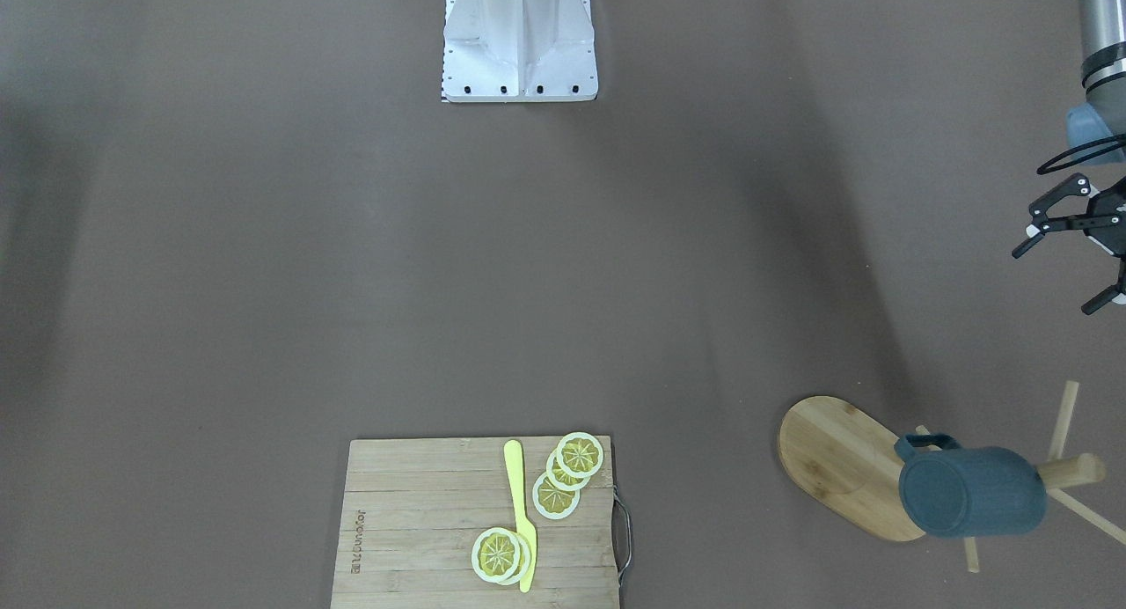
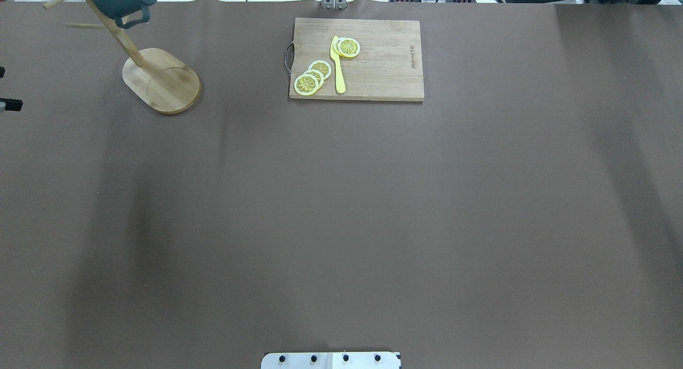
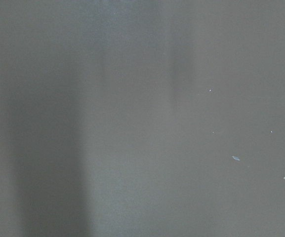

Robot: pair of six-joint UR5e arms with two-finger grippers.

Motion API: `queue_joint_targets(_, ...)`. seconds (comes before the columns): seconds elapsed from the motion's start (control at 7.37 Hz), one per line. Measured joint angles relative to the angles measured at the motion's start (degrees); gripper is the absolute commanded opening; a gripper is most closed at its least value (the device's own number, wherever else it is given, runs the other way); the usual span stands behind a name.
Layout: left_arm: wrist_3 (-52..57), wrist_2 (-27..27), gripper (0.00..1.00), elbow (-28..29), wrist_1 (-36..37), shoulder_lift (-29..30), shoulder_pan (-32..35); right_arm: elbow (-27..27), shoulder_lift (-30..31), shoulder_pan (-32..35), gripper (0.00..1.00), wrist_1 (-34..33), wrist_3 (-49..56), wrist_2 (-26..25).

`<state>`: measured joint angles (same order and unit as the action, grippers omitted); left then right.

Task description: Hang cup on storage rack

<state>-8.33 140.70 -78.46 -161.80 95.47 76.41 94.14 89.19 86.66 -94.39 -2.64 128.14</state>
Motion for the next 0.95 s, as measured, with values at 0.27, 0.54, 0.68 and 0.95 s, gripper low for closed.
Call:
queue_joint_targets(0.27,3.42,-0.8,1.0,-0.1,8.2,-0.53,1.06,0.0,-0.05,0.0,1.0,0.0,-0.02,-0.02)
queue_joint_targets(0.54,4.03,-1.01,1.0,-0.33,15.96,-0.58,2.12,-0.09,-0.04,0.0,1.0,0.0,-0.06,-0.08)
queue_joint_targets(0.68,4.08,-1.03,1.0,-0.51,19.03,-0.61,3.07,-0.13,-0.03,0.0,1.0,0.0,-0.03,-0.08)
queue_joint_targets(0.95,4.11,-2.37,1.0,-0.61,23.9,-0.67,3.91,-0.23,0.01,0.0,1.0,0.0,0.0,-0.09)
